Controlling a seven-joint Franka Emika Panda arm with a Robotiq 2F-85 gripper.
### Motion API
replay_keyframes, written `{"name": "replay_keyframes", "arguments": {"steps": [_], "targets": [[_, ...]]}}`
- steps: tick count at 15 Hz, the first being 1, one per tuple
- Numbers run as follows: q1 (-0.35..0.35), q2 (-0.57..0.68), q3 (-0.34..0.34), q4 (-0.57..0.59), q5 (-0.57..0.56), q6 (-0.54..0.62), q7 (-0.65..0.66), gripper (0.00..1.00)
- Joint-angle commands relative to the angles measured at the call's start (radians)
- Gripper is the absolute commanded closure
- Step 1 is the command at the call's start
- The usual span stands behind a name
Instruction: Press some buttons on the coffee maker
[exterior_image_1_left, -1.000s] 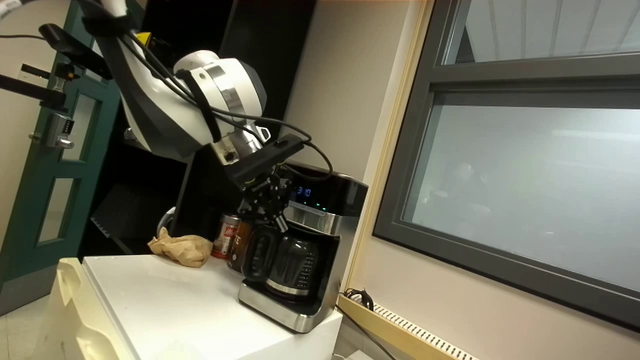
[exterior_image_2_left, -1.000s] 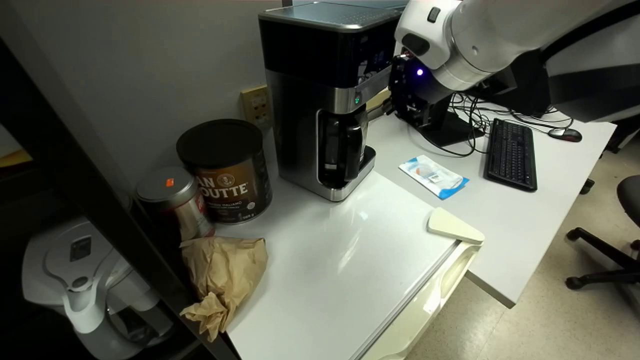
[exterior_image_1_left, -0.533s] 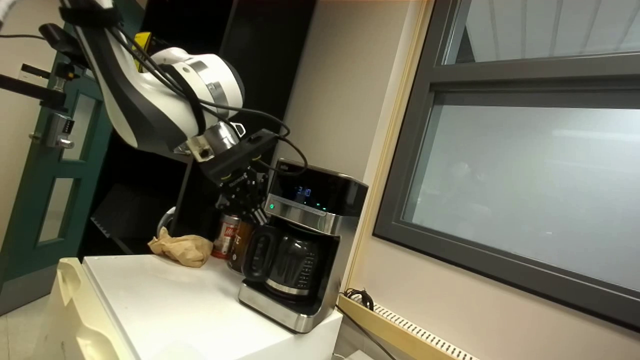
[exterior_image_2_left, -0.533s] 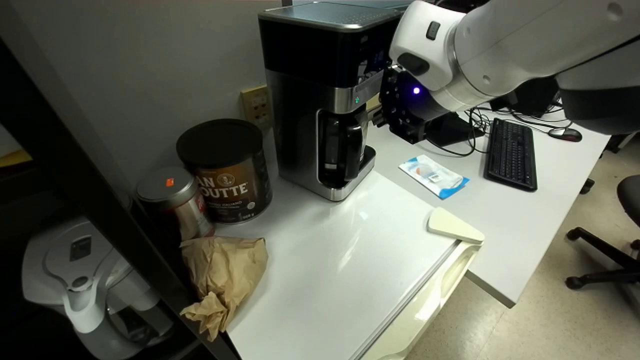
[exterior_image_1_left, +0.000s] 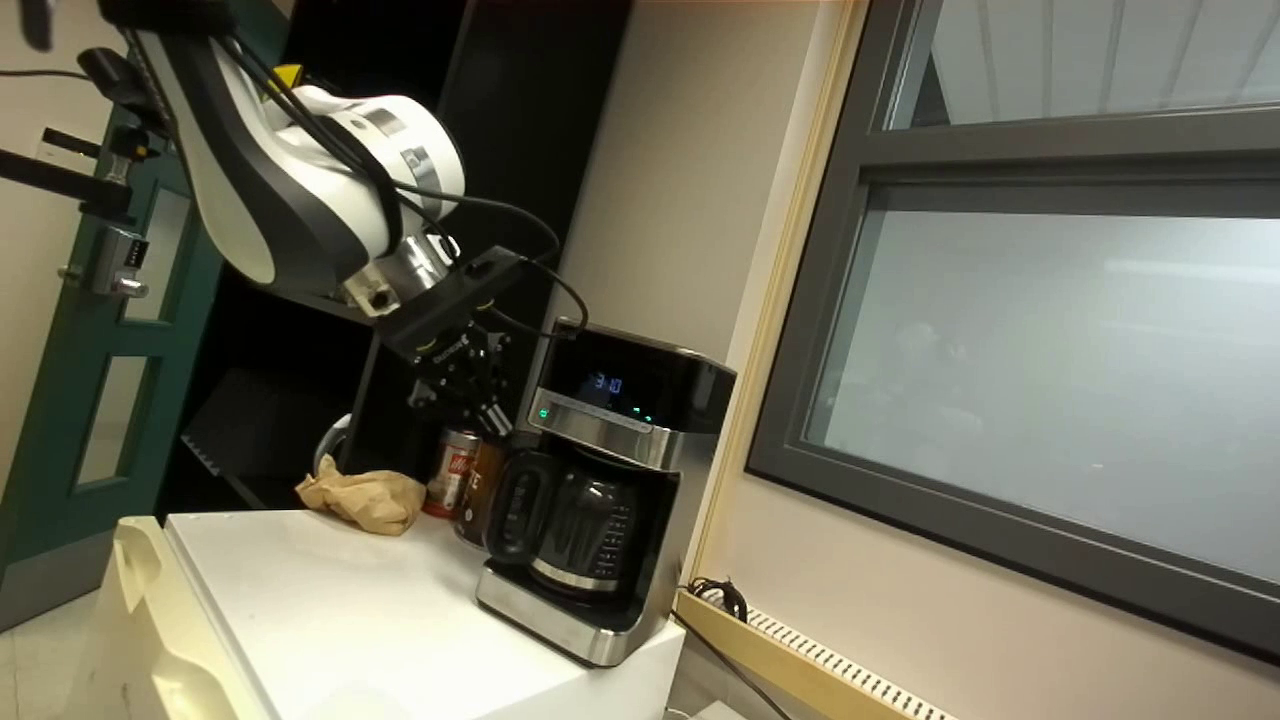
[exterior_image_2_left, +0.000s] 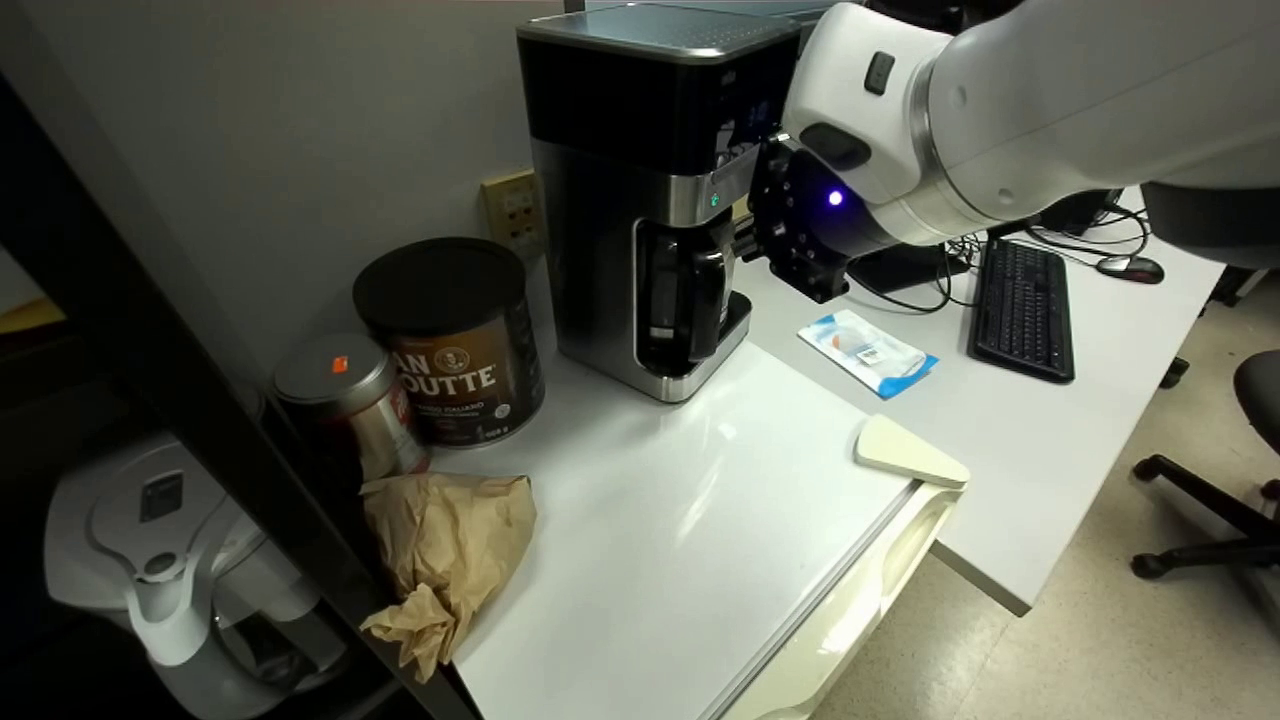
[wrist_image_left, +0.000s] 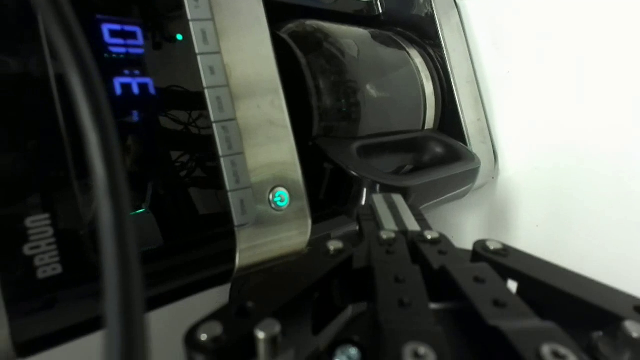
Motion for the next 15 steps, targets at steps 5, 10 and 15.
{"name": "replay_keyframes", "arguments": {"steps": [5,10,15], "targets": [[0.011,-0.046,-0.016,-0.016,-0.178,-0.02,0.192,1.0],[0.006,-0.048,-0.013,-0.011,-0.237,-0.028,0.253,1.0],[0.003,-0.037,-0.01,0.004,-0.23,-0.04,0.25,1.0]]}}
